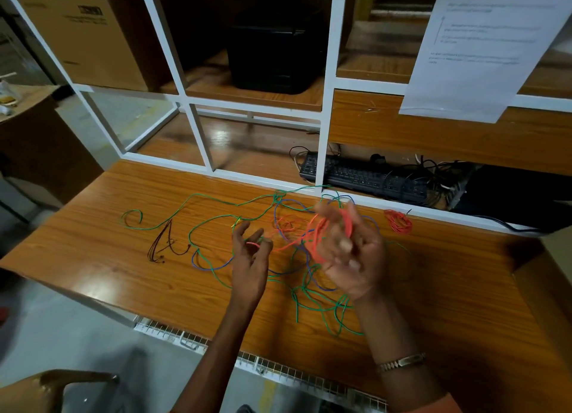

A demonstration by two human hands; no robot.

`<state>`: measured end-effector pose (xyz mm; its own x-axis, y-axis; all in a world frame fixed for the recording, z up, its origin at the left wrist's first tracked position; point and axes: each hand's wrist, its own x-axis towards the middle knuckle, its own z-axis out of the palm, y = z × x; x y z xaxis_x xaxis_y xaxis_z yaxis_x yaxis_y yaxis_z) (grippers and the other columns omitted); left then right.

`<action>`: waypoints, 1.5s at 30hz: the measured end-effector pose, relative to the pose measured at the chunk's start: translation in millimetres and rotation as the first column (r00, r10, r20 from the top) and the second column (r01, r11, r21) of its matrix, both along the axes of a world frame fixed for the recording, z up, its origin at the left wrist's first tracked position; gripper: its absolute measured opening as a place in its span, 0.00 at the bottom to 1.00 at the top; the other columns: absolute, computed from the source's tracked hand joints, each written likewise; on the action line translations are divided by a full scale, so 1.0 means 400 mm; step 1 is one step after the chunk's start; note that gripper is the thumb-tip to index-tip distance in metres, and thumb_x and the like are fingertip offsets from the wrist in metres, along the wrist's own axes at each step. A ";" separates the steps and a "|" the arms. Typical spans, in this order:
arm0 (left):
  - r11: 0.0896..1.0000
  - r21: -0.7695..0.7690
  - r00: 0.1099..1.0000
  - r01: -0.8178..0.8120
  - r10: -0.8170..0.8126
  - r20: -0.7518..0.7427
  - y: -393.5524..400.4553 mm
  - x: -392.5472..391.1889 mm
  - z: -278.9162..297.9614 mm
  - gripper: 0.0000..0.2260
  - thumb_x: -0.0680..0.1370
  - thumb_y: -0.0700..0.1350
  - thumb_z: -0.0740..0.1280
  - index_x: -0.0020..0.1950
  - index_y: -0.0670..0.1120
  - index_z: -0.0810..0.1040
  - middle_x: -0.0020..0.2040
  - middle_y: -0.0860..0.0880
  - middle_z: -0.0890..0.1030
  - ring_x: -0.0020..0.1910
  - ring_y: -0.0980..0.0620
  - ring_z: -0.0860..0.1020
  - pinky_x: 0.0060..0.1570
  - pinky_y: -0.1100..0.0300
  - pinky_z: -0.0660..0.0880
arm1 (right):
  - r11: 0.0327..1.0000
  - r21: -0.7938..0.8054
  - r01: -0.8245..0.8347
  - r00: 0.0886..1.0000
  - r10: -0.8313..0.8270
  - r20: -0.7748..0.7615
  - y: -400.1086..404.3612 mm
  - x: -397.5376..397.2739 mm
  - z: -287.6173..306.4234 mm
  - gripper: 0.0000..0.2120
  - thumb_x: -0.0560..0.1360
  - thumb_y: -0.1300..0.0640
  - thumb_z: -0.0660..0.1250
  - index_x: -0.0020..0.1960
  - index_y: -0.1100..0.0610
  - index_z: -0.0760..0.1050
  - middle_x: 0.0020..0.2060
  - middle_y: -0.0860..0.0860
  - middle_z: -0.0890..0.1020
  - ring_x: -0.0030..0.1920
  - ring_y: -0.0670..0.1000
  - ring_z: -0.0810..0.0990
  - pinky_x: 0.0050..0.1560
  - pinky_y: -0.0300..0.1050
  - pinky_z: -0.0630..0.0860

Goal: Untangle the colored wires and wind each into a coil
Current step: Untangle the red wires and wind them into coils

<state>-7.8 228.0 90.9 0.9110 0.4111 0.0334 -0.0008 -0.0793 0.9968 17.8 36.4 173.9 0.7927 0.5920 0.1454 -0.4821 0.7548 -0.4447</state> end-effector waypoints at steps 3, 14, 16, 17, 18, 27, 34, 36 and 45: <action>0.998 0.052 0.998 -0.041 0.038 0.048 0.011 -0.009 0.000 0.27 0.74 0.46 0.76 0.72 0.53 0.72 0.71 0.53 0.76 0.66 0.54 0.80 0.61 0.54 0.79 | 0.966 0.066 0.250 0.962 -0.241 -0.125 -0.015 0.028 0.002 0.24 0.86 0.52 0.54 0.71 0.70 0.72 0.50 0.55 0.85 0.42 0.46 0.84 0.42 0.35 0.78; 0.972 0.170 0.955 0.159 -0.195 0.222 -0.011 -0.016 0.060 0.26 0.78 0.30 0.70 0.75 0.45 0.73 0.74 0.59 0.76 0.70 0.55 0.78 0.63 0.56 0.78 | 0.141 -0.990 0.020 0.959 0.276 0.059 0.098 -0.026 -0.105 0.19 0.84 0.44 0.59 0.47 0.57 0.78 0.33 0.50 0.83 0.33 0.48 0.80 0.41 0.41 0.76; 0.981 0.124 0.958 0.152 -0.177 0.226 -0.002 -0.020 0.069 0.22 0.80 0.32 0.70 0.73 0.43 0.75 0.73 0.55 0.78 0.69 0.52 0.80 0.64 0.49 0.80 | 0.185 -0.969 -0.161 0.905 0.419 -0.071 0.107 -0.051 -0.069 0.30 0.86 0.39 0.50 0.56 0.65 0.77 0.34 0.58 0.85 0.27 0.50 0.80 0.33 0.43 0.74; 0.984 0.083 0.962 0.156 -0.170 0.215 0.001 -0.021 0.069 0.21 0.81 0.33 0.70 0.73 0.43 0.76 0.71 0.54 0.80 0.67 0.50 0.81 0.65 0.46 0.79 | 0.205 -0.952 -0.226 0.865 0.492 -0.100 0.104 -0.050 -0.066 0.36 0.85 0.37 0.48 0.58 0.68 0.78 0.32 0.59 0.84 0.22 0.49 0.75 0.28 0.41 0.70; 0.987 0.034 0.966 0.159 -0.163 0.201 0.004 -0.023 0.071 0.20 0.81 0.35 0.70 0.73 0.44 0.76 0.70 0.54 0.81 0.66 0.49 0.81 0.66 0.43 0.79 | 0.239 -0.923 -0.300 0.812 0.572 -0.116 0.095 -0.052 -0.060 0.40 0.84 0.35 0.47 0.57 0.70 0.79 0.29 0.59 0.83 0.18 0.47 0.69 0.23 0.39 0.65; 0.940 -0.323 0.994 0.106 -0.105 0.022 0.028 -0.020 0.045 0.25 0.79 0.39 0.73 0.75 0.54 0.76 0.70 0.55 0.81 0.65 0.51 0.82 0.56 0.55 0.80 | 0.706 -0.565 -0.428 0.735 0.635 0.236 0.012 -0.053 -0.042 0.36 0.85 0.43 0.46 0.44 0.63 0.86 0.16 0.57 0.71 0.12 0.45 0.61 0.17 0.31 0.59; 0.984 -0.065 0.986 0.166 -0.167 -0.009 0.037 -0.015 0.008 0.17 0.78 0.39 0.68 0.65 0.52 0.83 0.69 0.55 0.81 0.69 0.53 0.79 0.65 0.54 0.78 | 0.939 0.342 -0.040 0.999 0.037 0.015 -0.027 0.020 -0.033 0.28 0.87 0.47 0.54 0.70 0.71 0.72 0.36 0.56 0.83 0.26 0.47 0.70 0.34 0.42 0.69; 0.971 -0.014 0.972 0.237 -0.237 -0.008 0.018 -0.014 0.007 0.22 0.75 0.39 0.66 0.68 0.50 0.82 0.70 0.57 0.79 0.70 0.56 0.79 0.69 0.50 0.76 | 0.942 0.244 0.230 0.972 -0.208 -0.114 -0.047 0.029 -0.027 0.29 0.86 0.48 0.55 0.76 0.70 0.64 0.46 0.54 0.84 0.33 0.46 0.77 0.40 0.39 0.74; 0.922 0.087 0.919 0.377 -0.384 0.086 -0.007 0.001 0.033 0.24 0.82 0.29 0.62 0.74 0.49 0.76 0.75 0.55 0.76 0.65 0.53 0.82 0.57 0.60 0.79 | 0.471 -0.852 0.228 0.956 -0.276 0.103 0.027 0.005 -0.103 0.22 0.82 0.42 0.62 0.70 0.54 0.72 0.71 0.56 0.77 0.70 0.51 0.76 0.73 0.48 0.67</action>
